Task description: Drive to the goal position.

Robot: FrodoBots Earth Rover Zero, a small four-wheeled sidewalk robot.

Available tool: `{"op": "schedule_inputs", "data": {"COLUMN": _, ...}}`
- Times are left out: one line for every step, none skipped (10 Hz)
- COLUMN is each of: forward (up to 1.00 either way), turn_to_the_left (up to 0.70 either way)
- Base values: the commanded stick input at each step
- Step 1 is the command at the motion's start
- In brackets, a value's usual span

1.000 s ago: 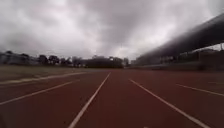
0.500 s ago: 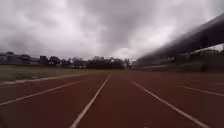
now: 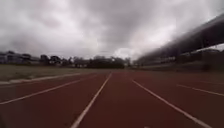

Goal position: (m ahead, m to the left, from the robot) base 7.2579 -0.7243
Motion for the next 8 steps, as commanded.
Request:
{"op": "schedule_inputs", "data": {"forward": 0.7, "turn_to_the_left": 0.0}}
{"op": "schedule_inputs", "data": {"forward": 0.7, "turn_to_the_left": 0.0}}
{"op": "schedule_inputs", "data": {"forward": 0.7, "turn_to_the_left": -0.03}}
{"op": "schedule_inputs", "data": {"forward": 0.7, "turn_to_the_left": -0.11}}
{"op": "schedule_inputs", "data": {"forward": 0.7, "turn_to_the_left": -0.19}}
{"op": "schedule_inputs", "data": {"forward": 0.7, "turn_to_the_left": -0.27}}
{"op": "schedule_inputs", "data": {"forward": 0.7, "turn_to_the_left": -0.35}}
{"op": "schedule_inputs", "data": {"forward": 0.7, "turn_to_the_left": -0.35}}
